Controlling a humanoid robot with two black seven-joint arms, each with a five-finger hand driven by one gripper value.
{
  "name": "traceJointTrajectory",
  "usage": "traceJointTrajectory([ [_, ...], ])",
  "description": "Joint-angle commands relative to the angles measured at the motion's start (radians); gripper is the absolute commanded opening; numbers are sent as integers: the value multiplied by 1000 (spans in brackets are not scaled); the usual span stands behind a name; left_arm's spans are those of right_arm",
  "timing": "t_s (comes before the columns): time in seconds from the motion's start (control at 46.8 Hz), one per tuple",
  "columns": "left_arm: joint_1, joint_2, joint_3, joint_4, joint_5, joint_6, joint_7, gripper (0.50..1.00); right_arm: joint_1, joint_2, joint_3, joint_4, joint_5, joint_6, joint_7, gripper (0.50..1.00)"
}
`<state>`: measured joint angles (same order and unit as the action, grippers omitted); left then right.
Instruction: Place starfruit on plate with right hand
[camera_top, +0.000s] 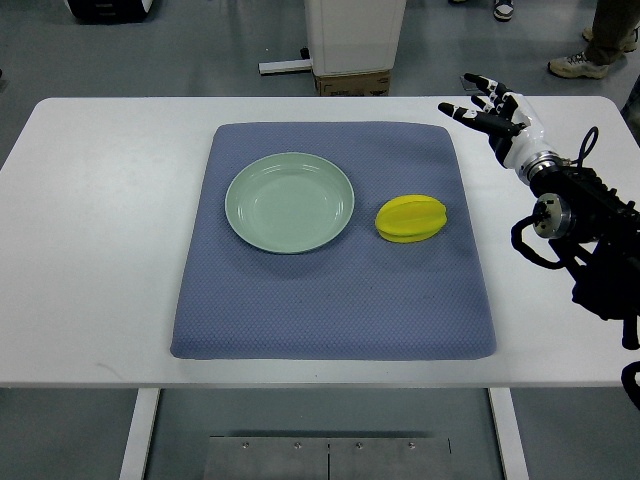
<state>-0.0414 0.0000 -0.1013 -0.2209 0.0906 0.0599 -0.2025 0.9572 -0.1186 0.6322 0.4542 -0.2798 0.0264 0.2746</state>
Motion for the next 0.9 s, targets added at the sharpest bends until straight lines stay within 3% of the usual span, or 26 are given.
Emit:
traceJointTrajectory([
  [0.0,0,0,0,0,0,0,0,1000,2,0,0,0,-1,1,0,1000],
  [0.342,0,0,0,0,0,0,0,1000,5,-6,-52,1,-12,24,5,1000],
  [0.642,1,0,0,0,0,0,0,1000,14,-79,-288,57,-91,122,181,1000],
  [0.877,0,0,0,0,0,0,0,1000,9,-145,-319,141,-249,147,291,1000],
])
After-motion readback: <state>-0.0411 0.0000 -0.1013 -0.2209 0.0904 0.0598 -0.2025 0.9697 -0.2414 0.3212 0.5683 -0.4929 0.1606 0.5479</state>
